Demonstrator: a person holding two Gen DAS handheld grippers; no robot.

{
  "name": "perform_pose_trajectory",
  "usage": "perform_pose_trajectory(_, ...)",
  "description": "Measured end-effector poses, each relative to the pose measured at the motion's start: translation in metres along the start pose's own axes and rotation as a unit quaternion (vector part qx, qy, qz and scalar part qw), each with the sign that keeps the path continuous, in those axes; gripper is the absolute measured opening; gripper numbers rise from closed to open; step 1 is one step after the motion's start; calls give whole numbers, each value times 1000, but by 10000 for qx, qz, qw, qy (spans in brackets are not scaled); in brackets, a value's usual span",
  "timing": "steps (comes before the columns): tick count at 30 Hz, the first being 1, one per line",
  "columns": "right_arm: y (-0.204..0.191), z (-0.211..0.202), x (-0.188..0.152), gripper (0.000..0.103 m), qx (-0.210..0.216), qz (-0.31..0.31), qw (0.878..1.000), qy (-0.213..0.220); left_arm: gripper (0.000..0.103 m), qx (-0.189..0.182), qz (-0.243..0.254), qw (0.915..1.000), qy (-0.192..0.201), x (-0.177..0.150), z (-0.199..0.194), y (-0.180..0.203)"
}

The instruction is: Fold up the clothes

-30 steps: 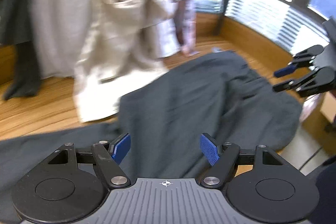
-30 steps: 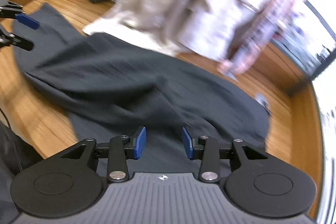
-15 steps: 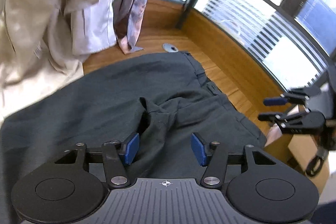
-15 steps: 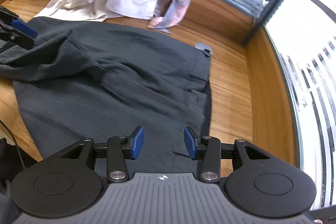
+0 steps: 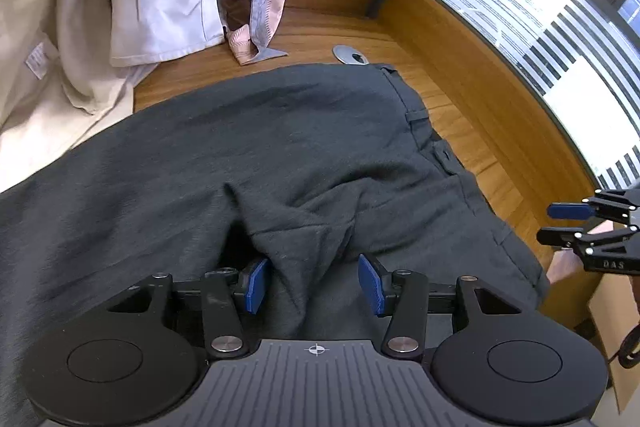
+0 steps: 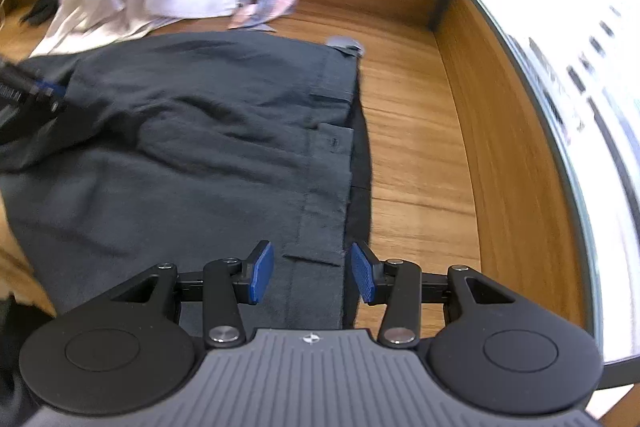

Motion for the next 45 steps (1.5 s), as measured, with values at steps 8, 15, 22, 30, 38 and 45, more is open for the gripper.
perform_pose_trajectory(8, 25, 64, 29, 54, 536, 483, 9970, -271, 54, -77, -723, 9972, 201, 3, 16, -21)
perform_pose_trajectory(15, 27, 111, 44, 71, 1222, 325, 9902, -586, 44, -98, -615, 9979, 156, 4, 10, -18)
perform_pose_trajectory(22, 26, 133, 50, 72, 1570, 201, 9833, -900, 52, -142, -928, 9955, 126, 5, 17, -29)
perform_pose_trajectory(30, 17, 129, 57, 71, 1492, -355, 9850, -785, 17, -2, -821, 9958, 408, 13, 7, -27)
perform_pose_trajectory(38, -41, 68, 73, 73, 1838, -2196, 9571, 446, 3, -577, -471, 9925, 969, 23, -47, 6)
perform_pose_trajectory(45, -96, 23, 83, 76, 2029, -3631, 9001, 1299, 6, -702, -476, 9911, 1024, 15, -60, 20)
Point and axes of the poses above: each gripper's, at about its wrist camera, not at the fingertips, and z roughly the way its jaws point, y to its right, x to its top, the point moved 7 cm from there along z, roughly the way its jaws point, and after that the axes turned 12 degrees about -x, right-handed, at the moved point
